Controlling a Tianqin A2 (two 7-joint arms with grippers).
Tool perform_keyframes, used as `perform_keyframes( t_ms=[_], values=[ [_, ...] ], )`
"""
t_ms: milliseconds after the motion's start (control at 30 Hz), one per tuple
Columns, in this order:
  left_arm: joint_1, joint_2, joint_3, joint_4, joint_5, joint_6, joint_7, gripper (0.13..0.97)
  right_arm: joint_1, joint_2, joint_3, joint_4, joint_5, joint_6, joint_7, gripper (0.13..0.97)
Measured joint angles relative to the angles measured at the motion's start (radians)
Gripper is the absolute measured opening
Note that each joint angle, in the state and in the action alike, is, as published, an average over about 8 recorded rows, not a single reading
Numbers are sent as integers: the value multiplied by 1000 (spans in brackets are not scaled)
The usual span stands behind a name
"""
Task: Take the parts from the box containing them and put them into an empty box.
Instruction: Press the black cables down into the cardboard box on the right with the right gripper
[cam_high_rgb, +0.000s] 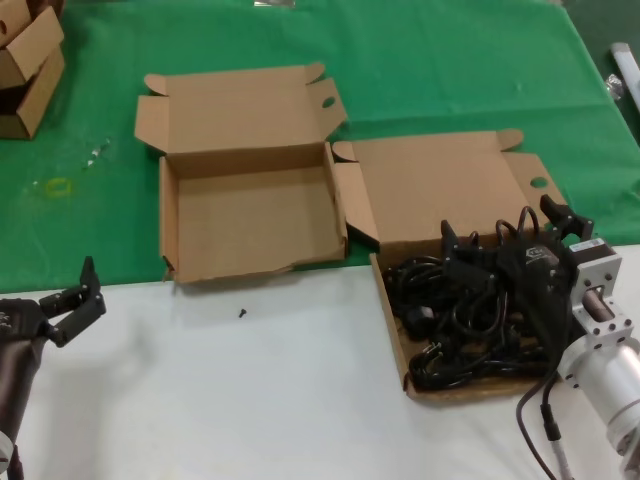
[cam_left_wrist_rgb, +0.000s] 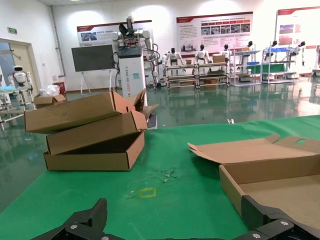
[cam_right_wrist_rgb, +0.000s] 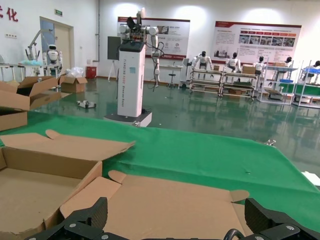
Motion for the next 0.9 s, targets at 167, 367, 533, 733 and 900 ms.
perform_keyframes(
  t_ms=[167, 367, 533, 733, 900],
  values=[
    [0, 0, 0, 0, 0, 0, 0, 924, 0, 0, 0, 0, 0, 0, 0, 966],
    [0, 0, 0, 0, 0, 0, 0, 864, -4, 4, -3, 3, 0, 2, 1, 966],
    [0, 0, 0, 0, 0, 0, 0, 787, -10, 21, -17, 12, 2, 10, 4, 966],
    [0, 0, 0, 0, 0, 0, 0, 738, -11, 100, -83, 30, 34, 44, 7, 966],
    [0, 0, 0, 0, 0, 0, 0, 616, -5, 222, -162, 56, 81, 56, 21, 966]
  ],
)
